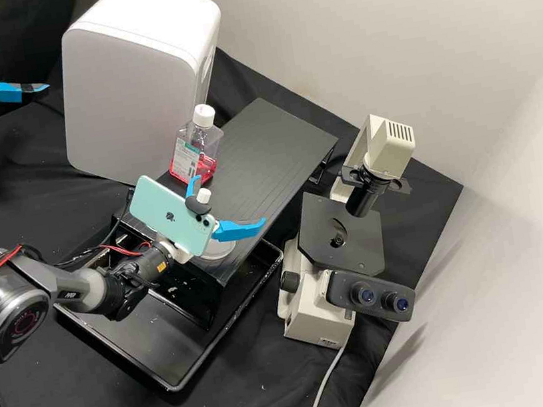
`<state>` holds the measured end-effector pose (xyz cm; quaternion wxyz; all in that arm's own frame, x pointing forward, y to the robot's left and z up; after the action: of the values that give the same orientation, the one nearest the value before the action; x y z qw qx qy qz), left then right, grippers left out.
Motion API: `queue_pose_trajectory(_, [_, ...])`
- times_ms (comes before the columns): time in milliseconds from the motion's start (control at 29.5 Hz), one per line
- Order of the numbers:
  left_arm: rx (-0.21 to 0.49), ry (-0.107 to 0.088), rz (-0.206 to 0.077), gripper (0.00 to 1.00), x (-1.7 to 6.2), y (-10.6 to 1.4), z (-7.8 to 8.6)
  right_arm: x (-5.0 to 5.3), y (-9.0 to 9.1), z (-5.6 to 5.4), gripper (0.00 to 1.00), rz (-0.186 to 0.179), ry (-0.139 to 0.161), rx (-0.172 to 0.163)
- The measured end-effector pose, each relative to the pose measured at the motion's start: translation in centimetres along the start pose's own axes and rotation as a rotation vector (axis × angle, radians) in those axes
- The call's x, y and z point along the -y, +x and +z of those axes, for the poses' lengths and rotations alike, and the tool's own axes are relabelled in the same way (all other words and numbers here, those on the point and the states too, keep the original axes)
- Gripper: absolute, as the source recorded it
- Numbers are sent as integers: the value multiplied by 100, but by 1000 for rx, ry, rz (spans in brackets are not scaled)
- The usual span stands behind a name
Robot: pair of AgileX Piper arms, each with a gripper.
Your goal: Place the lid on the petri dish
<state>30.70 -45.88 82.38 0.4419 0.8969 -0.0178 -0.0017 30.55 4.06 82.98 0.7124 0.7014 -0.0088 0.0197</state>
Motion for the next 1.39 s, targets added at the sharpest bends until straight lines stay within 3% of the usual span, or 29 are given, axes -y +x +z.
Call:
queue_pose_trajectory(610, [9, -1, -1, 100, 3, 0, 23, 0, 0, 0, 100, 0, 0, 0])
queue_pose_trajectory(746, [72, -48, -3, 100, 3, -13, 211, 0, 0, 0, 100, 0, 0, 0])
queue_pose_trajectory(780, [99, -53, -5, 100, 5, -22, 288, 0, 0, 0, 100, 0, 0, 0])
queue_pose_trajectory(882, [192, -41, -18, 100, 47, -67, 493, 0, 0, 0, 100, 0, 0, 0])
queue_pose_trajectory(983, [283, -28, -36, 100, 150, -140, 639, 0, 0, 0, 100, 0, 0, 0])
queue_pose_trajectory(1119, [383, -26, -104, 100, 379, -278, 776, 0, 0, 0, 100, 0, 0, 0])
queue_pose_trajectory(1187, [423, -23, -128, 100, 456, -356, 822, 0, 0, 0, 100, 0, 0, 0])
queue_pose_trajectory(1390, [536, -37, -173, 100, 613, -597, 963, 0, 0, 0, 100, 0, 0, 0])
